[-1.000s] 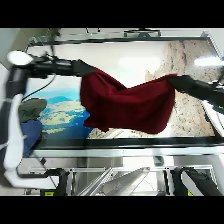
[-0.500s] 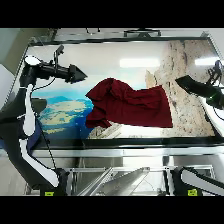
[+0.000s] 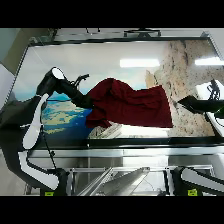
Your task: Fold the shirts.
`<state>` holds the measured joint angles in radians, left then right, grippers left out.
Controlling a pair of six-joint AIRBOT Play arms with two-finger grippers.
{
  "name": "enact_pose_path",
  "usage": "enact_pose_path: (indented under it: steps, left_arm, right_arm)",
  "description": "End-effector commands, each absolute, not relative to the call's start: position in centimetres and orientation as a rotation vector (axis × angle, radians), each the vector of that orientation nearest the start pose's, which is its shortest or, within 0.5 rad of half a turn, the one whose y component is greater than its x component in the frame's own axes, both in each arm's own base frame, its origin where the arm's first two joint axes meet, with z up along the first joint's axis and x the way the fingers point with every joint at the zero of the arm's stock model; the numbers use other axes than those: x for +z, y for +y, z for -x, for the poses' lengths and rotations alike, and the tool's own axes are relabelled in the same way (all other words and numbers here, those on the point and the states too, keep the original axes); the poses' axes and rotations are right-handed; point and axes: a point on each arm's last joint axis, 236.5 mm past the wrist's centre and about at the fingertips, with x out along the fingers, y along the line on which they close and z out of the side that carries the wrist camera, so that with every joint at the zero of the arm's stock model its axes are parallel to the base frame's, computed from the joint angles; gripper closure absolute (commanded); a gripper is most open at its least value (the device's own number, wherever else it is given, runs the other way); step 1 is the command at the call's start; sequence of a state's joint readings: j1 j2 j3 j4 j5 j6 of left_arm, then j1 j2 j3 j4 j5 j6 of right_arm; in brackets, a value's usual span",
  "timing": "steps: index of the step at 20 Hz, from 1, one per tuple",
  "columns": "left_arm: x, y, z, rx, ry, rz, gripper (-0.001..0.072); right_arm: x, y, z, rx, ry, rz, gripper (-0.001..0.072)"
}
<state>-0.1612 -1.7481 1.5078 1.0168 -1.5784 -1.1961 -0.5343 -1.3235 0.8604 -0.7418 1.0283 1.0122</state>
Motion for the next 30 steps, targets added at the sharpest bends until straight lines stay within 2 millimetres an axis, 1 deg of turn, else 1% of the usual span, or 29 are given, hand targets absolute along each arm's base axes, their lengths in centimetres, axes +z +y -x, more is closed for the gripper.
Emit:
enact_pose_path:
  steps: [1,3,6,7,8,9,12,13,15,16,17,19,20,22,23,25,26,27,29,30]
  left_arm:
    - [-6.4,-16.9,-32.2,-0.774,1.765,-0.162,0.0366]
    - [-6.8,-16.8,-32.2,-0.757,1.759,-0.237,0.0366]
    - [-6.9,-17.7,-32.0,-0.773,1.748,-0.259,0.0366]
    - [-6.8,-17.8,-31.8,-0.779,1.752,-0.265,0.0367]
    - [-6.7,-17.8,-31.8,-0.779,1.751,-0.263,0.0366]
    - [-6.7,-18.0,-32.2,-0.776,1.734,-0.259,0.0367]
    - [-7.1,-18.6,-33.8,-0.742,1.67,-0.233,0.0366]
    - [-7.1,-18.6,-33.9,-0.742,1.664,-0.232,0.0365]
    - [-7.1,-18.7,-33.4,-0.751,1.683,-0.241,0.0362]
    - [-7.1,-18.7,-33.2,-0.753,1.69,-0.245,-0.0003]
    - [-7.1,-18.6,-33.3,-0.746,1.689,-0.245,-0.0013]
    - [-7.1,-18.6,-33.2,-0.745,1.693,-0.244,-0.0007]
    - [-7.0,-18.5,-32.8,-0.75,1.712,-0.246,-0.0007]
    - [-6.6,-18.3,-31.2,-0.772,1.772,-0.258,-0.0007]
    - [-6.5,-18.6,-30.8,-0.783,1.782,-0.271,-0.0007]
    - [-6.7,-20.0,-30.5,-0.821,1.751,-0.323,-0.0007]
    - [-7.0,-20.7,-30.7,-0.827,1.719,-0.357,-0.0007]
    - [-7.4,-20.7,-31.4,-0.806,1.682,-0.418,-0.0007]
    - [-8.3,-19.2,-33.8,-0.7,1.606,-0.573,-0.0006]
    - [-8.4,-18.2,-34.9,-0.636,1.58,-0.624,0.0015]
  right_arm:
    - [-6.5,-3.7,-35.1,0.156,1.157,-0.751,0.0208]
    - [-6.9,-3.6,-34.9,0.157,1.169,-0.759,0.0208]
    - [-6.9,-3.5,-34.8,0.16,1.173,-0.761,0.0207]
    - [-6.9,-3.4,-34.7,0.165,1.177,-0.762,0.0192]
    - [-6.9,-3.3,-34.7,0.167,1.179,-0.764,0.0071]
    - [-6.9,-3.3,-34.7,0.167,1.179,-0.764,0.0032]
    - [-6.9,-3.3,-34.7,0.167,1.178,-0.764,0.0033]
    - [-6.9,-3.3,-34.7,0.167,1.178,-0.764,0.0033]
    - [-6.9,-3.3,-34.7,0.166,1.178,-0.764,0.0033]
    - [-6.9,-3.3,-34.7,0.166,1.177,-0.764,0.0033]
    - [-6.9,-3.4,-34.7,0.164,1.176,-0.763,0.0033]
    - [-6.9,-3.4,-34.7,0.164,1.176,-0.763,0.0034]
    - [-6.9,-3.4,-34.7,0.164,1.176,-0.763,0.0034]
    - [-6.9,-3.4,-34.7,0.164,1.176,-0.763,0.0034]
    - [-6.9,-3.4,-34.7,0.164,1.176,-0.763,0.0034]
    - [-7.0,-3.4,-34.7,0.164,1.179,-0.765,0.0034]
    - [-7.1,-3.4,-34.7,0.164,1.181,-0.767,0.0034]
    - [-7.3,-3.3,-34.7,0.164,1.186,-0.77,0.0034]
    - [-7.6,-3.3,-34.6,0.166,1.195,-0.775,0.0034]
    - [-7.7,-3.2,-34.5,0.168,1.2,-0.779,0.0034]
